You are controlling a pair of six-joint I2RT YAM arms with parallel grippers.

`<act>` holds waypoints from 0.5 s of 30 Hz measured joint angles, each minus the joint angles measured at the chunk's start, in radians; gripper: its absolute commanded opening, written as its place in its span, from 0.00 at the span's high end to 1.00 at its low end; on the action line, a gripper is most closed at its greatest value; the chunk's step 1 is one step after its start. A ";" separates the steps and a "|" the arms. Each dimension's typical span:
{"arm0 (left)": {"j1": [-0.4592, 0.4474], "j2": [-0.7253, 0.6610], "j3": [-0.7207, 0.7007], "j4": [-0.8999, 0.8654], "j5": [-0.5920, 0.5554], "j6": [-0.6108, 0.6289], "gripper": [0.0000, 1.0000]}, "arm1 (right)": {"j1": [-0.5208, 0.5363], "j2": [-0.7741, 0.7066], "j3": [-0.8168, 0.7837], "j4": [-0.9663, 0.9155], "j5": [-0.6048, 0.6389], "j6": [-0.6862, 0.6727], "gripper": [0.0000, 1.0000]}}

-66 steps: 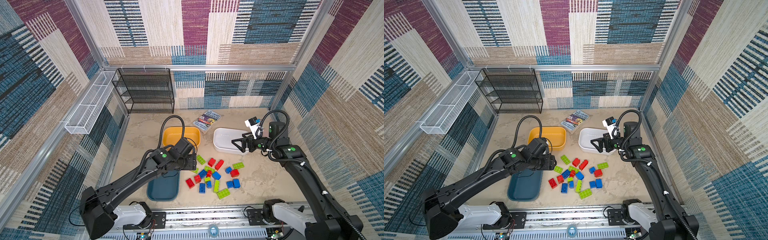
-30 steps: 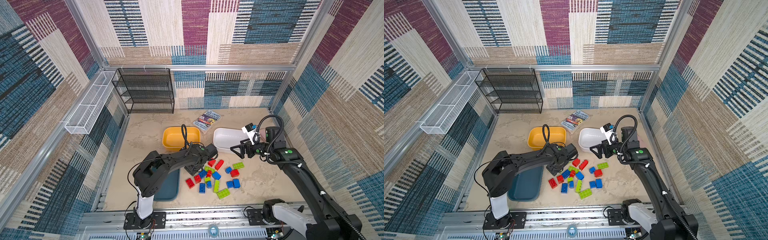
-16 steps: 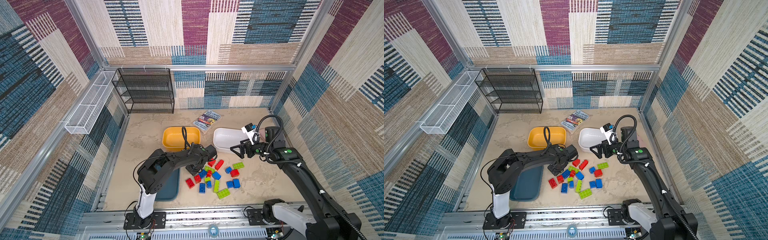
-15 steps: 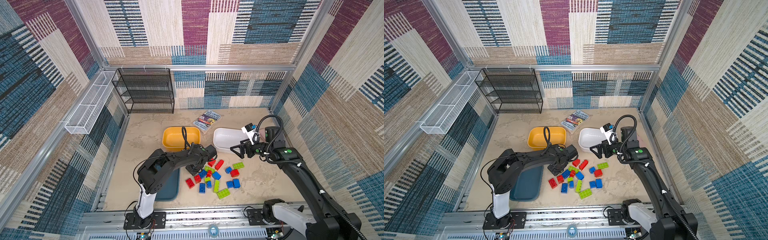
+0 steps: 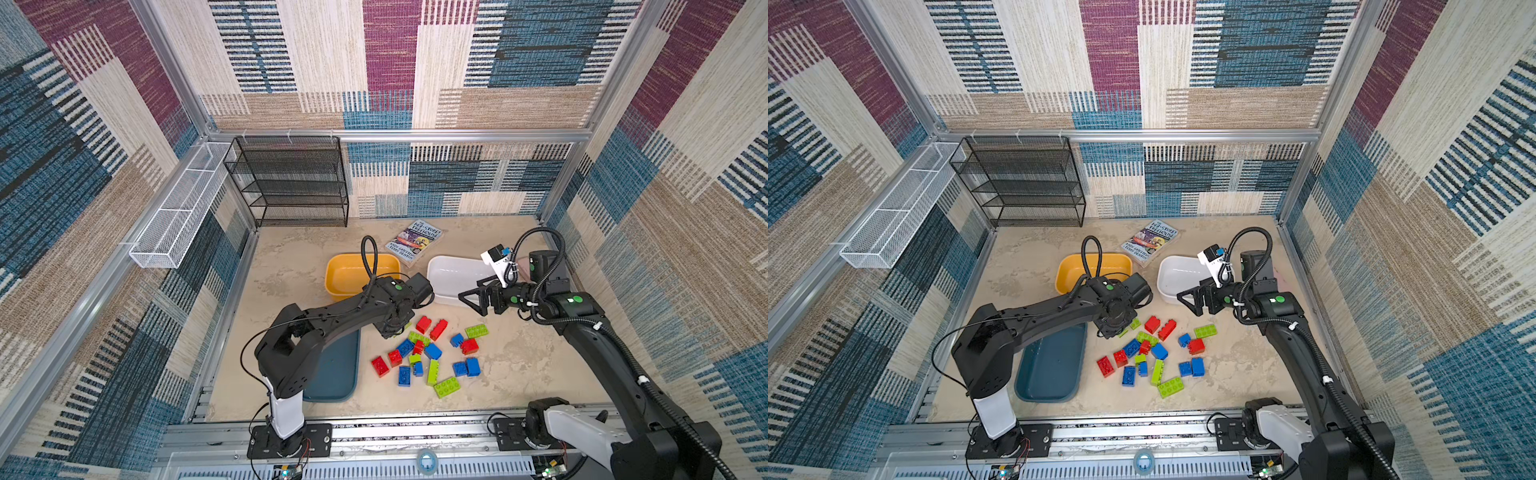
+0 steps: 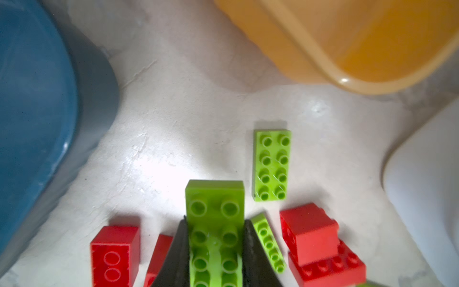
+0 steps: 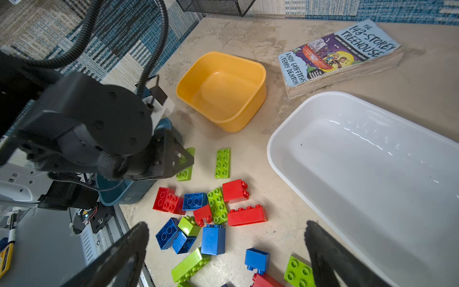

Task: Sort the legos into containers by color
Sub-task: Pick up the lego from the center of the table, then place the lego in the container.

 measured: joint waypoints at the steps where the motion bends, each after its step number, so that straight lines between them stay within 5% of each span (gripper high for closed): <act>1: 0.005 -0.018 0.007 -0.013 0.002 0.047 0.90 | 0.000 0.002 0.003 0.001 -0.001 0.000 0.01; 8: 0.121 -0.130 0.077 -0.082 -0.024 0.516 0.88 | 0.007 0.007 0.022 0.014 -0.011 0.015 0.01; 15: 0.345 0.000 0.187 -0.049 -0.040 0.937 0.86 | 0.027 0.007 0.022 0.033 -0.027 0.038 0.01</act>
